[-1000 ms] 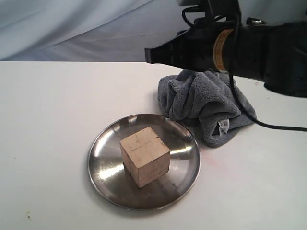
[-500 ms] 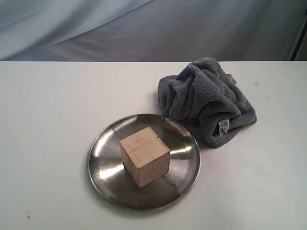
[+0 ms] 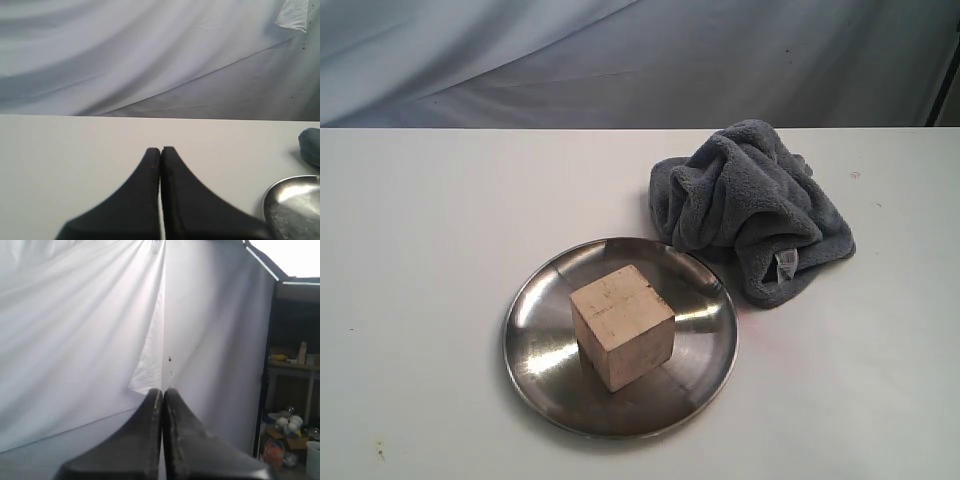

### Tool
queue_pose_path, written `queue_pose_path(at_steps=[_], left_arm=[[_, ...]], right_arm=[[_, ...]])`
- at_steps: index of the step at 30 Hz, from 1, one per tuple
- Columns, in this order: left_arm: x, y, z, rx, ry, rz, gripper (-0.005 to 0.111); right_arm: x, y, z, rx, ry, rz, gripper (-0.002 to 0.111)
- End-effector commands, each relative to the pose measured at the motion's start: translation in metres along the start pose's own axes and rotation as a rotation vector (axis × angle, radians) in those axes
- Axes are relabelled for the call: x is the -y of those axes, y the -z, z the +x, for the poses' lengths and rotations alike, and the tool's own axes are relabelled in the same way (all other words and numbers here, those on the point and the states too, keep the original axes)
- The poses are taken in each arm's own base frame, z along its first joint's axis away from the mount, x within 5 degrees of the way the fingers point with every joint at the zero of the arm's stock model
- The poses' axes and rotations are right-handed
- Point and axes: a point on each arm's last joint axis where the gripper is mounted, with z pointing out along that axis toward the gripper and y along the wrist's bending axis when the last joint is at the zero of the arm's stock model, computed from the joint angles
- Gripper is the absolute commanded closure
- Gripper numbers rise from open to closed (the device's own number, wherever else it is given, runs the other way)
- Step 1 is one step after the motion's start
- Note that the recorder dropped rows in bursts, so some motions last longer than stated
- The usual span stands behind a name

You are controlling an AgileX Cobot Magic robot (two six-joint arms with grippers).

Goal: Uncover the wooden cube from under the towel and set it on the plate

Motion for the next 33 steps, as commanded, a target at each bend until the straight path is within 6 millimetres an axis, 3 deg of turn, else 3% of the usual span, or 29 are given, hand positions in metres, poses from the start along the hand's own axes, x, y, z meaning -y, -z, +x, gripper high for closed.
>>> queue_pose_path(at_steps=[1,5,10,21,26,33], left_arm=[[0.0,0.0,0.001,0.001,0.002,0.001,0.105],[0.0,0.0,0.001,0.001,0.002,0.001,0.105],[0.0,0.0,0.001,0.001,0.002,0.001,0.105],[0.0,0.0,0.001,0.001,-0.002,0.001,0.105],[0.0,0.0,0.001,0.001,-0.002,0.001,0.105],[0.0,0.0,0.001,0.001,0.001,0.001,0.105]], right_arm=[[0.003,0.022,-0.011,0.056,0.005,0.014,0.108],[0.003,0.051,-0.022,0.066,0.004,0.001,0.108],[0.003,0.081,-0.021,0.115,-0.013,0.003,0.108],[-0.001,0.128,0.016,0.142,-0.094,-0.006,0.108],[-0.003,0.145,0.031,0.175,-0.108,-0.005,0.108],[-0.006,0.142,0.049,0.068,-0.091,-0.021,0.108]])
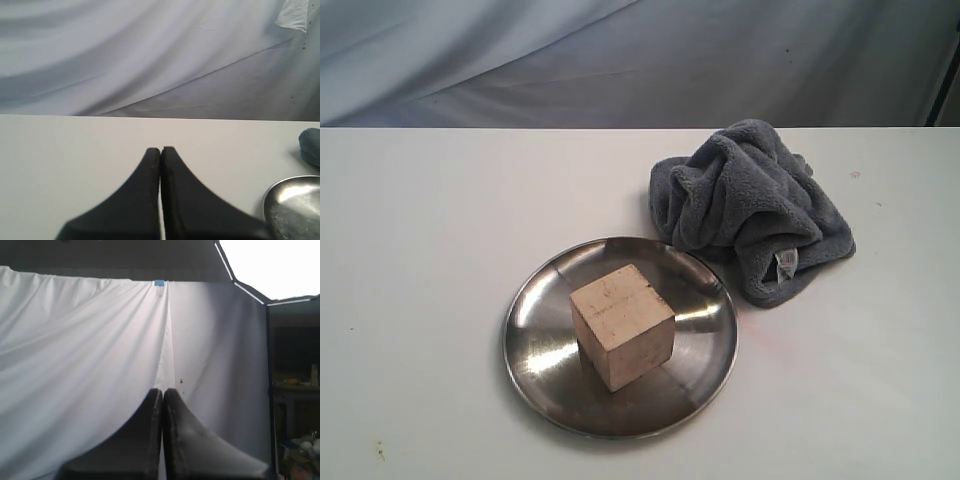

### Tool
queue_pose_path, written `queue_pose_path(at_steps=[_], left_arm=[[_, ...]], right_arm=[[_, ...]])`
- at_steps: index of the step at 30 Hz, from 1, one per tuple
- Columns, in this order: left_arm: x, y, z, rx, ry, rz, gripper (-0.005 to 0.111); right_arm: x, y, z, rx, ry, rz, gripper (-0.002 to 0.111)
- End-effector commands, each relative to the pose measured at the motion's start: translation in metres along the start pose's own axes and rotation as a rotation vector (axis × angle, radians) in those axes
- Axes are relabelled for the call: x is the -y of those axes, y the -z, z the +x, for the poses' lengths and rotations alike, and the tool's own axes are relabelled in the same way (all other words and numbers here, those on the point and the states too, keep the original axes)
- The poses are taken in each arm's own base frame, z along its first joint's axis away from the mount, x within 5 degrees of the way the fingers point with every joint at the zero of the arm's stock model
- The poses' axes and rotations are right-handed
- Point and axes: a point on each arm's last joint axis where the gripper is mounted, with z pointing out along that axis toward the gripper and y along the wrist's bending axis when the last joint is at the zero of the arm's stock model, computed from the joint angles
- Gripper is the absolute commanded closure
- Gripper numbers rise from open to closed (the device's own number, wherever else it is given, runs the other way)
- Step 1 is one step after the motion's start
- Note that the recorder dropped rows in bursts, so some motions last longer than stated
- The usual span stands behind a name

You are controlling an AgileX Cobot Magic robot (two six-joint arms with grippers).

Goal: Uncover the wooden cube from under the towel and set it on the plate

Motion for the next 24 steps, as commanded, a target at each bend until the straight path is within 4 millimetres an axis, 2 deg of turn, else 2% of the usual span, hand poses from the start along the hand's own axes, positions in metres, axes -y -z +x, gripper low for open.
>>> queue_pose_path(at_steps=[1,5,8,12,15,24], left_arm=[[0.0,0.0,0.001,0.001,0.001,0.001,0.105],[0.0,0.0,0.001,0.001,0.001,0.001,0.105],[0.0,0.0,0.001,0.001,0.001,0.001,0.105],[0.0,0.0,0.001,0.001,0.001,0.001,0.105],[0.0,0.0,0.001,0.001,0.001,0.001,0.105],[0.0,0.0,0.001,0.001,0.001,0.001,0.105]], right_arm=[[-0.001,0.001,0.011,-0.092,0.012,-0.004,0.108],[-0.002,0.0,0.028,-0.16,-0.002,-0.008,0.108],[-0.002,0.001,0.057,-0.251,-0.003,-0.012,0.108],[-0.002,0.006,0.102,-0.35,-0.132,0.015,0.108],[-0.002,0.012,0.126,-0.377,-0.178,0.032,0.108],[-0.002,0.012,0.128,-0.374,-0.003,0.006,0.108]])
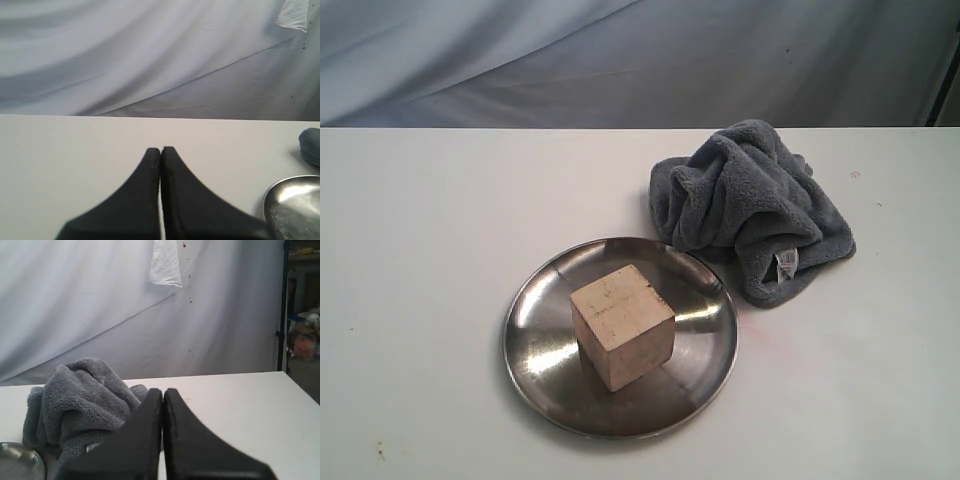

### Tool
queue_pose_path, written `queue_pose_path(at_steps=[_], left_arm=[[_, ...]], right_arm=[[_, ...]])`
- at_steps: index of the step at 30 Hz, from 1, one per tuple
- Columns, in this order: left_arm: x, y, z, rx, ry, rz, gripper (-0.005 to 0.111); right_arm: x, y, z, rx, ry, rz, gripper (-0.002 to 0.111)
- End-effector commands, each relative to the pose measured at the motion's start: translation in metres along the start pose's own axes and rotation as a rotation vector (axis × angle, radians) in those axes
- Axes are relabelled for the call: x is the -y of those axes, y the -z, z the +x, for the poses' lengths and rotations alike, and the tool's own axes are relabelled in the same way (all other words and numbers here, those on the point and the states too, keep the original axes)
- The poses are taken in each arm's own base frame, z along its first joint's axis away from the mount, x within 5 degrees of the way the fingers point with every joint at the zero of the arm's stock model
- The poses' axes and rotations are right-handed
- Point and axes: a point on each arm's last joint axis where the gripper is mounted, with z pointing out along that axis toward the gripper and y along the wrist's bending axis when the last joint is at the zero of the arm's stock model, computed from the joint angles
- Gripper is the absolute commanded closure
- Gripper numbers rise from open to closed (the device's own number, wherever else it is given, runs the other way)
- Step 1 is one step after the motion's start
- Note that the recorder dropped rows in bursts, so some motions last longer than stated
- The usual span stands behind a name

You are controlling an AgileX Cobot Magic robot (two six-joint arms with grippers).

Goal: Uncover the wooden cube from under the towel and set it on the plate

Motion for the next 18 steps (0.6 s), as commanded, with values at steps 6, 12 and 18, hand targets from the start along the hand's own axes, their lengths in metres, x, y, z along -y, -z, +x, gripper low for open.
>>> queue_pose_path(at_steps=[6,12,18], left_arm=[[0.0,-0.0001,0.001,0.001,0.001,0.001,0.105],[0.0,-0.0001,0.001,0.001,0.001,0.001,0.105],[0.0,-0.0001,0.001,0.001,0.001,0.001,0.105]], right_arm=[[0.0013,0.0003,0.0022,-0.015,0.194,0.014,0.108],[0.0013,0.0003,0.0028,-0.021,0.244,0.014,0.108],[0.0009,0.0004,0.0037,-0.03,0.238,0.008,0.108]])
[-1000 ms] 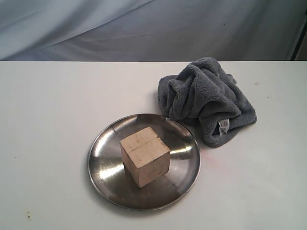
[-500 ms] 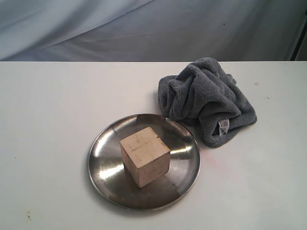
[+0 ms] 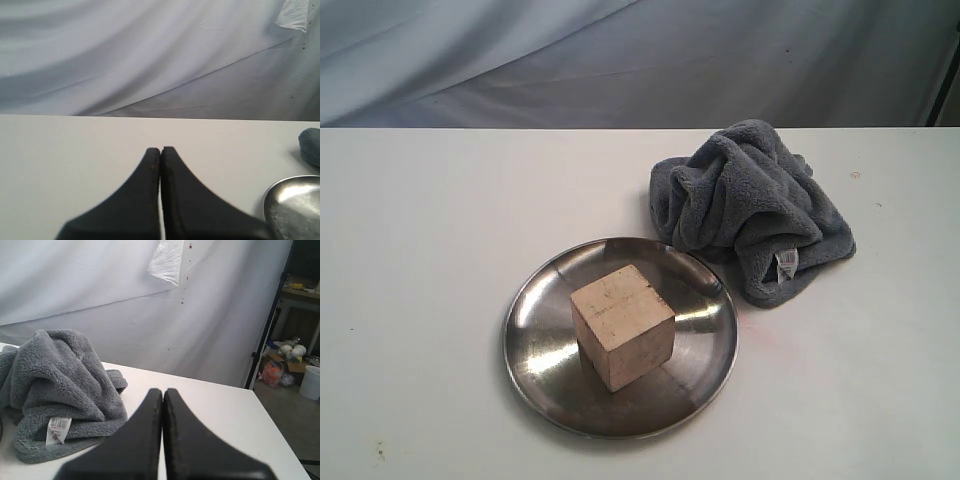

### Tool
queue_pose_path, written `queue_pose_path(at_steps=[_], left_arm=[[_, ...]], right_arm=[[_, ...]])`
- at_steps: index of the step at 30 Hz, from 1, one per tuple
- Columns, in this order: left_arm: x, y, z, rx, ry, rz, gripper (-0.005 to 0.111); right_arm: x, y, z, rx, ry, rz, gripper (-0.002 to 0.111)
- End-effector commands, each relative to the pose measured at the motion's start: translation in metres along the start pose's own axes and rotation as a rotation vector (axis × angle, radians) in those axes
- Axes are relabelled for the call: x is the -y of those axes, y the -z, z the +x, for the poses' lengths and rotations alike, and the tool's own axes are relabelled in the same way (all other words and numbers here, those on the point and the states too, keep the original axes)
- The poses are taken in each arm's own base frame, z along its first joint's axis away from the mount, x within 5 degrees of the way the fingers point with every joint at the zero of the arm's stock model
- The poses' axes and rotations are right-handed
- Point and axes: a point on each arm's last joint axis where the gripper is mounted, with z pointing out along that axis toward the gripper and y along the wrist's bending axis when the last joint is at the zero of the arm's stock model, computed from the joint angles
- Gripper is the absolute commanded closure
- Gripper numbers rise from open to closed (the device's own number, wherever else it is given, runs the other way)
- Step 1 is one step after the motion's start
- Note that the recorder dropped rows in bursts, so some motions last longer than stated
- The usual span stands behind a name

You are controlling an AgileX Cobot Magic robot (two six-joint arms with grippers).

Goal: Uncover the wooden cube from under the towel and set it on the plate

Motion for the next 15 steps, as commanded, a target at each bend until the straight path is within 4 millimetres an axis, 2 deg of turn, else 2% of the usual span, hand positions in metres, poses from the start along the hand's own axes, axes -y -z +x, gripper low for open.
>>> queue_pose_path(at_steps=[1,15], left_arm=[[0.0,-0.0001,0.001,0.001,0.001,0.001,0.105],[0.0,-0.0001,0.001,0.001,-0.001,0.001,0.105]], right_arm=[[-0.0005,0.0003,0.0016,-0.007,-0.047,0.0,0.108],[-0.0005,0.0003,0.0015,-0.005,-0.054,0.0,0.108]])
